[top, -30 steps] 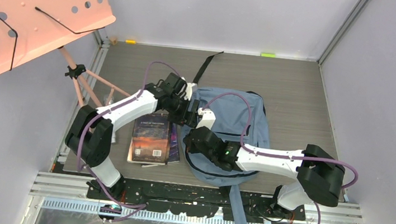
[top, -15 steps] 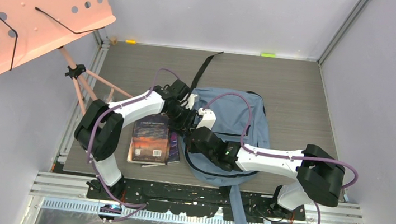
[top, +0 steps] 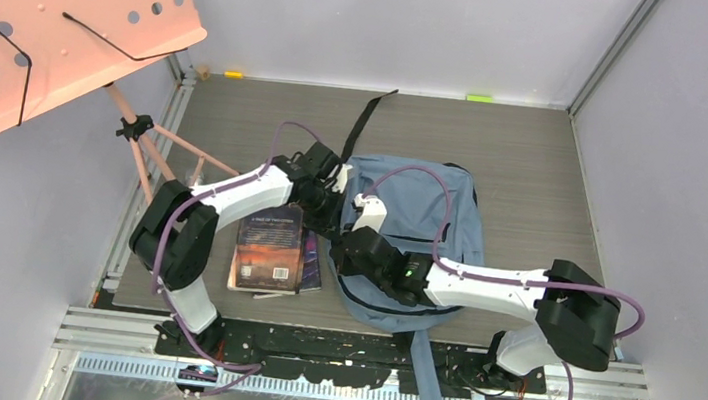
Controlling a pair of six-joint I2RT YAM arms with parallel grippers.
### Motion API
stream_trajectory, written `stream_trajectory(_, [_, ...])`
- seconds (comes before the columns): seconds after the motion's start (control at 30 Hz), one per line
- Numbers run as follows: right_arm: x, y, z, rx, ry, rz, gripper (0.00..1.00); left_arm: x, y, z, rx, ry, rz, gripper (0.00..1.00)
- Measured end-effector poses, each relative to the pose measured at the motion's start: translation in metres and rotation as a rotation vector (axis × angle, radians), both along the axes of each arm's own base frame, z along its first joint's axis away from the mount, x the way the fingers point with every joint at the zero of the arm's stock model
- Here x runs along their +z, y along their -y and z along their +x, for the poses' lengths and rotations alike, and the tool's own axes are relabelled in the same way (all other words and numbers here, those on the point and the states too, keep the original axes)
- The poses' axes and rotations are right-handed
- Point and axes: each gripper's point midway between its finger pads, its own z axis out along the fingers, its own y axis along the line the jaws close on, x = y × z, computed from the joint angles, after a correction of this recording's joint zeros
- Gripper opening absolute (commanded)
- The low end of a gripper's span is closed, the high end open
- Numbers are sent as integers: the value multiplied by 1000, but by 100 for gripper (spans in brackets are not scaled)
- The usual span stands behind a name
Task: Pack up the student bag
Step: Unzip the student bag at the center of the board.
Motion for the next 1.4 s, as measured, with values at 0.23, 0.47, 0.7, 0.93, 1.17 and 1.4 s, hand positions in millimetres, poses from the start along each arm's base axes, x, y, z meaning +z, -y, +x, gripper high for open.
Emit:
stream_trajectory(0.23, [7, 9, -10, 30, -16, -7, 1, 6, 0, 12, 33, 52, -13, 0])
stream_trajectory(0.47, [9, 17, -19, 60, -36, -33, 1, 21, -3, 52, 96, 98, -48, 0])
stream_trajectory(0.7, [1, 25, -24, 67, -45, -85, 1, 20, 11, 123, 93, 172, -60, 0])
stream_trajectory(0.93, [-2, 38, -12, -1, -16, -133, 1, 23, 32, 150, 35, 189, -90, 39])
stream_trajectory(1.17, [1, 44, -11, -29, -14, -165, 1, 33, 22, 162, 52, 273, -69, 74])
stream_trajectory(1.4, [10, 42, -8, -41, 0, -161, 1, 84, -5, 127, 118, 376, -94, 79])
